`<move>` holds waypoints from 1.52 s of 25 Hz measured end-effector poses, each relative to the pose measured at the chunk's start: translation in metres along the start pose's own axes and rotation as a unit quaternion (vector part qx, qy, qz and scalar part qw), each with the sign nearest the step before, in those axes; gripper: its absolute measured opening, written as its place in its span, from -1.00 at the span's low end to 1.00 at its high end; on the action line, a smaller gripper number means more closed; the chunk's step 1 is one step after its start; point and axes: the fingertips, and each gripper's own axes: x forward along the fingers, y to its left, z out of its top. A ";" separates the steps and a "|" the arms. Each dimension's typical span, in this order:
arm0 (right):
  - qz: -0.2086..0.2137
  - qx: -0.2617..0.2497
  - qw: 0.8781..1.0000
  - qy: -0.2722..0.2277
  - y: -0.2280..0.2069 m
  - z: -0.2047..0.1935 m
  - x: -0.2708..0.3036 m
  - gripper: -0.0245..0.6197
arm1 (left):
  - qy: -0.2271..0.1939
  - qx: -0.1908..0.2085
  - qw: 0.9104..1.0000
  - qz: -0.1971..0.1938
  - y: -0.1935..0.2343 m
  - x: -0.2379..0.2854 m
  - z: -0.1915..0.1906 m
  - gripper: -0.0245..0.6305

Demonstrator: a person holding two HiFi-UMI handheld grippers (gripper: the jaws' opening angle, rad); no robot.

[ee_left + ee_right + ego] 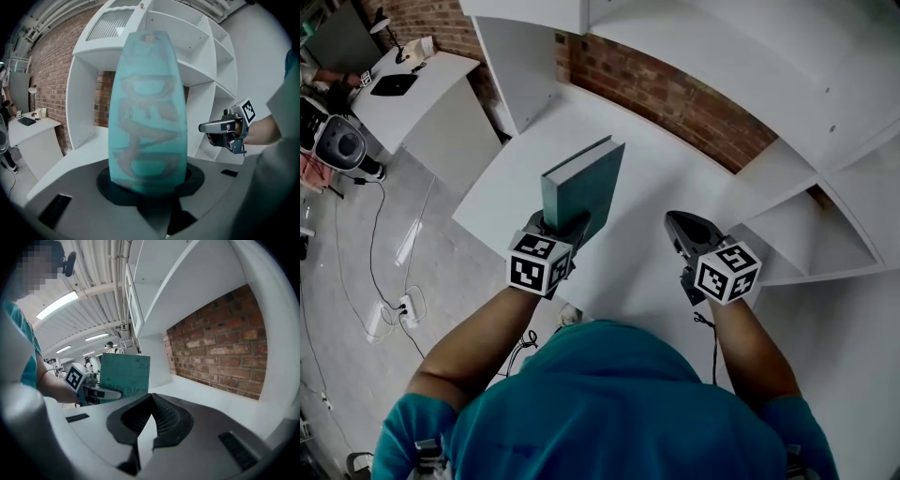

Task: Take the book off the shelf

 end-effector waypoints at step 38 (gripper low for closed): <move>-0.029 0.107 0.988 0.107 -0.025 -0.138 0.010 -0.86 | 0.060 -0.028 0.998 -0.019 -0.015 0.008 -0.073 -0.42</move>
